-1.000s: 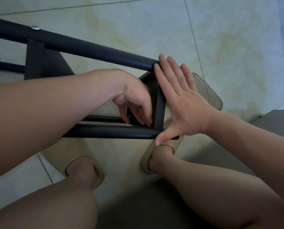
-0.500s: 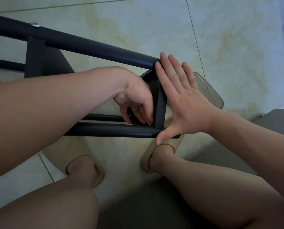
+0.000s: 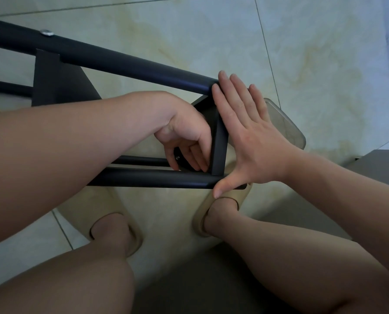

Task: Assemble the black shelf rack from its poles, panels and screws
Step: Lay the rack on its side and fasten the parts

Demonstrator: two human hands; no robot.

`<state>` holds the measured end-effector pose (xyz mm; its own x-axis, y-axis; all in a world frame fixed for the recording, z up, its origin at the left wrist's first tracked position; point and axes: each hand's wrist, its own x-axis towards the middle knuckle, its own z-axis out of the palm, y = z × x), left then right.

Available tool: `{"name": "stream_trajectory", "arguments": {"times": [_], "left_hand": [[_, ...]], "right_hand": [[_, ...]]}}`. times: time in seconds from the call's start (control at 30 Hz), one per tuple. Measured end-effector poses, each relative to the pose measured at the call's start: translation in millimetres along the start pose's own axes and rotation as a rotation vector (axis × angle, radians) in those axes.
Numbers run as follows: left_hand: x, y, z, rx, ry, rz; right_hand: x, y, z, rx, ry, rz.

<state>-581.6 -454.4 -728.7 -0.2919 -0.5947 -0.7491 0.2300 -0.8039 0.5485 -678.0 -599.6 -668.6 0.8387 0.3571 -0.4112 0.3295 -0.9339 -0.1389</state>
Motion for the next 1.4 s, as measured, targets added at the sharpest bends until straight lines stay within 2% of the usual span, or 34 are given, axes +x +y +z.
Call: {"name": "stream_trajectory", "arguments": {"times": [1.4], "left_hand": [[-2.2,0.7,0.7,0.005,0.009,-0.025]], "right_hand": [[0.5,0.0,-1.4,0.019,0.006,-0.010]]}}
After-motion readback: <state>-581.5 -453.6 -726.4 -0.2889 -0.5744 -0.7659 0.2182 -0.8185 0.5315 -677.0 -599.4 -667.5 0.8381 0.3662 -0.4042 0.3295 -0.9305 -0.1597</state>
